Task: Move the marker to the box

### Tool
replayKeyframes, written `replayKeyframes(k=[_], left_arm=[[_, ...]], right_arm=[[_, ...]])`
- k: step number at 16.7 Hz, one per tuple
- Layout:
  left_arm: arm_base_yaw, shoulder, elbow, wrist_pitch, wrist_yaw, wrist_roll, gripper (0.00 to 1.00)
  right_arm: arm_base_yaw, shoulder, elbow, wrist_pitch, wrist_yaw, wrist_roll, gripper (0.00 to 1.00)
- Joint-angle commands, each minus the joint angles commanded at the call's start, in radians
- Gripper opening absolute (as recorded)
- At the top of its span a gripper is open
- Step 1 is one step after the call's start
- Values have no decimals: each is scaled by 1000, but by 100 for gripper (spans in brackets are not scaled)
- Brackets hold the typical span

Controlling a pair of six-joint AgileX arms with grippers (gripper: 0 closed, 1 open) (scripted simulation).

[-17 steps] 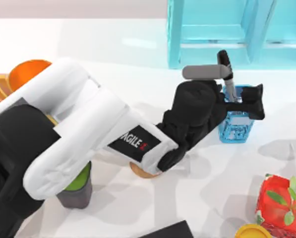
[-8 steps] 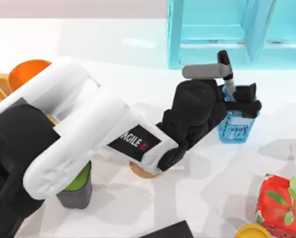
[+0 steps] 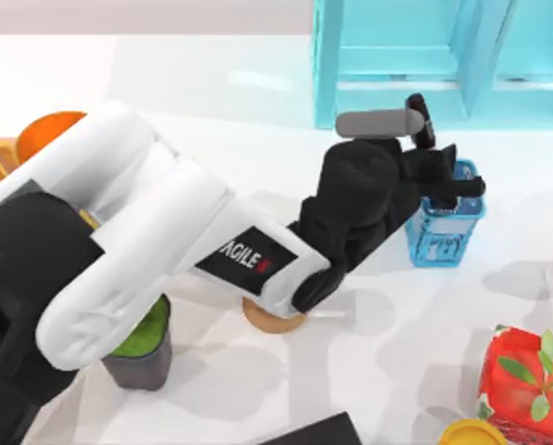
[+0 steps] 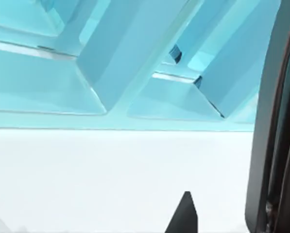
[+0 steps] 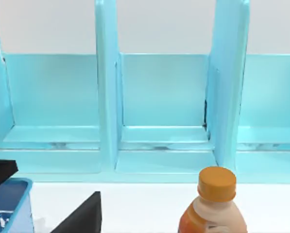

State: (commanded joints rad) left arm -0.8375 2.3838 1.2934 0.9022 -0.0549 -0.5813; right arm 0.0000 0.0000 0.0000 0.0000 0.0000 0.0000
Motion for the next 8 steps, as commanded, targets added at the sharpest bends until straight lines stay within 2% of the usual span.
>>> replayKeyframes(k=[8], left_arm=[[9,-19,-2,-5,-2,7,0]], right_arm=[[0,0,0,0,0,0,100]])
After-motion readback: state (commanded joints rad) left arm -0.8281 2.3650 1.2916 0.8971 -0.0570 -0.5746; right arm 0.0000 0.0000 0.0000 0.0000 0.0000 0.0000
